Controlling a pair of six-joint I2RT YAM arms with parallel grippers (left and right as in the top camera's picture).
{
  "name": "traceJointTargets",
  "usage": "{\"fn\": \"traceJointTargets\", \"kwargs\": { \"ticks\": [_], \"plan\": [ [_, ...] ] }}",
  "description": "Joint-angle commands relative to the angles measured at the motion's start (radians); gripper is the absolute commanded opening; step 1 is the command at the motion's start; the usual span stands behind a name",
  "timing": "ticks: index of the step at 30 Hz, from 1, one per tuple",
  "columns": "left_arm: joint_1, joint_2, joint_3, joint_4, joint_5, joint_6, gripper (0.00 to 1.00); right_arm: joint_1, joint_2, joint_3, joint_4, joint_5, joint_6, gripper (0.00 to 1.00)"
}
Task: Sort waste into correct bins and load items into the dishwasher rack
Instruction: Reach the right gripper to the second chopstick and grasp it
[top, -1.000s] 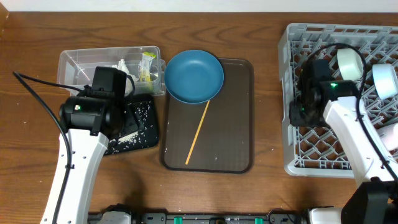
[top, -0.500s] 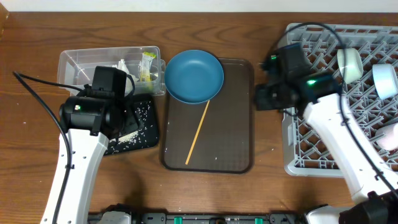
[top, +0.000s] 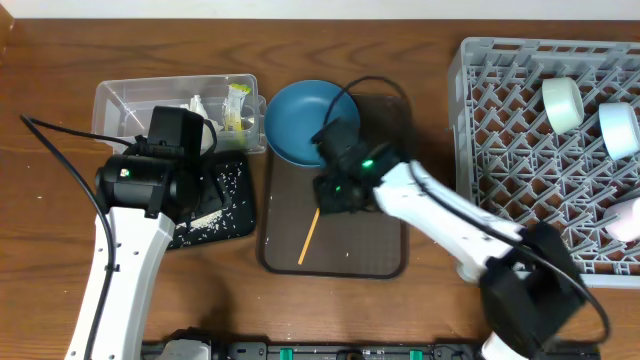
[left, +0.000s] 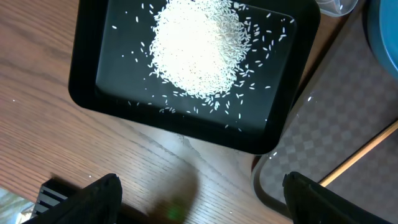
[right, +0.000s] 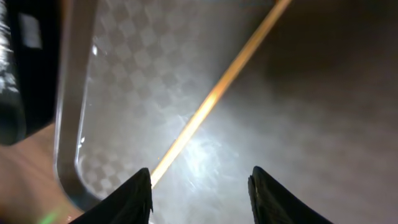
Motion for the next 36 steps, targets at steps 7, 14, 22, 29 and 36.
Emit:
{"fn": "traceJointTargets", "kwargs": {
  "ticks": [7,14,22,29,36],
  "plan": [
    [0.005,0.002,0.0,-0.001,-0.023,-0.01,0.86,0.055,0.143,-0.007,0.06,0.105,0.137,0.48],
    [0.005,0.002,0.0,0.0,-0.023,-0.01,0.86,0.055,0.197,-0.007,0.04,0.143,0.15,0.44],
    [0.005,0.002,0.0,0.0,-0.023,-0.01,0.86,0.04,0.196,-0.007,-0.076,0.238,0.152,0.33],
    [0.005,0.002,0.0,0.0,-0.023,-0.01,0.86,-0.013,0.196,-0.006,-0.151,0.247,0.151,0.05],
    [0.005,0.002,0.0,-0.001,-0.023,-0.01,0.86,-0.069,0.188,-0.006,-0.177,0.242,0.149,0.01]
  ]
}}
